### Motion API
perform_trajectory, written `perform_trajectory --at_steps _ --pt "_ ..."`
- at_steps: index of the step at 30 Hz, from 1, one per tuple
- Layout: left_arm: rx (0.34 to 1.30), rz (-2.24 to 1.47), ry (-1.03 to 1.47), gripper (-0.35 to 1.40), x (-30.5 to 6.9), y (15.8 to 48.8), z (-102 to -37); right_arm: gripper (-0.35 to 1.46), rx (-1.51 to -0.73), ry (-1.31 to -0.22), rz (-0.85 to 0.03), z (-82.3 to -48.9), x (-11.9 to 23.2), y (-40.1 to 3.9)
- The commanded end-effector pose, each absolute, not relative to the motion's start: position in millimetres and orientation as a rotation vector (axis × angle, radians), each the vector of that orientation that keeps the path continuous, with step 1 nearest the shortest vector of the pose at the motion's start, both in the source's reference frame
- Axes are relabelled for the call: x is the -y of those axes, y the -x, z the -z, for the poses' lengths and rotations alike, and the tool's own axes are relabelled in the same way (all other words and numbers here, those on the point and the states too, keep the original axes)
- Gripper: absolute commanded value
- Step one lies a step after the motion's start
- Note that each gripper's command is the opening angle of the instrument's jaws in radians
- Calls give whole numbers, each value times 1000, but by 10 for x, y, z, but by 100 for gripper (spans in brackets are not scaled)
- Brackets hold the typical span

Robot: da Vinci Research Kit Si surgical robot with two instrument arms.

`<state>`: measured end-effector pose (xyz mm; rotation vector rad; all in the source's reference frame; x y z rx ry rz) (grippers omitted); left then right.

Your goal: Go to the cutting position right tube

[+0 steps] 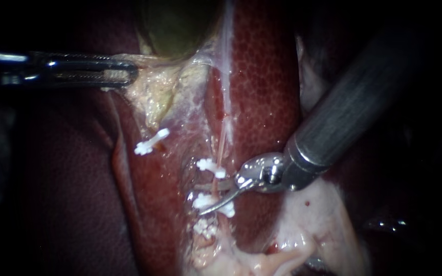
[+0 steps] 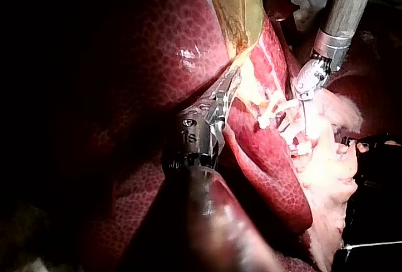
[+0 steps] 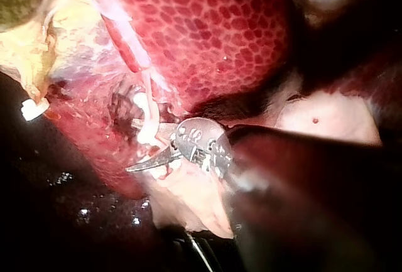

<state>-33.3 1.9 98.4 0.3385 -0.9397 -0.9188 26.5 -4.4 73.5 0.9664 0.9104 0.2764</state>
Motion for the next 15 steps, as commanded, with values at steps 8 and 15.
perform_trajectory --at_steps 8,15 --pt "939 920 -338 -35 -19 334 -985 78 -930 -970 -290 -735 43 -273" --pt "939 920 -337 -35 -19 335 -985 78 -936 -971 -291 -736 43 -276"
